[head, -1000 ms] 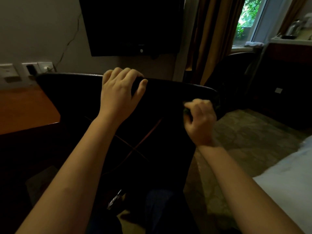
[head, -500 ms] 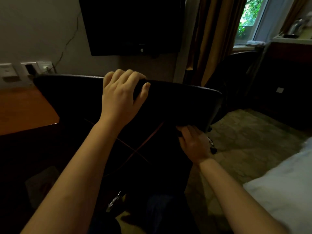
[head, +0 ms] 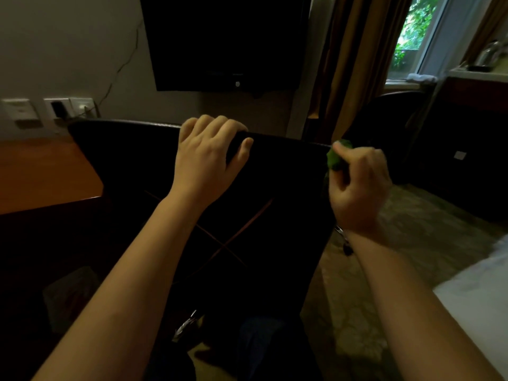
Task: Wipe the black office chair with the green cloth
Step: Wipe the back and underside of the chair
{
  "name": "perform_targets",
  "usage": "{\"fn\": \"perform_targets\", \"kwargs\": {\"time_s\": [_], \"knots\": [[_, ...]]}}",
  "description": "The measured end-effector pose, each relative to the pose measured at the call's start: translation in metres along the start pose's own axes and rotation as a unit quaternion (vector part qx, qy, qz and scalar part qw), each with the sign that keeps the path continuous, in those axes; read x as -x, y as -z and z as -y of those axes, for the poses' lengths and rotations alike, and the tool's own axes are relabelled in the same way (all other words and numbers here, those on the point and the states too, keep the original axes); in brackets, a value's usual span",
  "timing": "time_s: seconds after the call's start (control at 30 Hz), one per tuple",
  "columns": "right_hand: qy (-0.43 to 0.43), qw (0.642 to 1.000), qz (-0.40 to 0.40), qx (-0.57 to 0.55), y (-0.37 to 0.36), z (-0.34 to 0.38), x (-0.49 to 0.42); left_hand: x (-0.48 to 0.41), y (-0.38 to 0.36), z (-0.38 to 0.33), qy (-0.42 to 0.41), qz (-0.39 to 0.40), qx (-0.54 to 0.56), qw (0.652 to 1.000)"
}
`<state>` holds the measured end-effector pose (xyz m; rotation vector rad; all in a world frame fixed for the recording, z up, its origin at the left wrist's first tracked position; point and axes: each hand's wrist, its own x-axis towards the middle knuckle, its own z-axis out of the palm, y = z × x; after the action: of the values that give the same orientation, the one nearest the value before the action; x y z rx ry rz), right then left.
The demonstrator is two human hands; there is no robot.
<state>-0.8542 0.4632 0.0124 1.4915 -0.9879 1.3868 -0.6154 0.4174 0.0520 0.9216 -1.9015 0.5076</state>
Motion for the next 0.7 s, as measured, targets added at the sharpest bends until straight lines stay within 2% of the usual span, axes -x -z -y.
{"fn": "perform_targets", "kwargs": {"time_s": [0.07, 0.3, 0.7], "knots": [[0.005, 1.000, -0.007, -0.002, 0.000, -0.004, 0.002, 0.000, 0.000, 0.000, 0.002, 0.000, 0.001, 1.000], [0.016, 0.997, 0.058, 0.051, -0.008, -0.003, 0.056, 0.000, -0.002, 0.000, 0.006, -0.005, -0.001, 1.000], [-0.003, 0.985, 0.172, 0.023, -0.008, 0.007, 0.117, 0.000, -0.005, 0.001, 0.003, -0.015, 0.003, 1.000]]}}
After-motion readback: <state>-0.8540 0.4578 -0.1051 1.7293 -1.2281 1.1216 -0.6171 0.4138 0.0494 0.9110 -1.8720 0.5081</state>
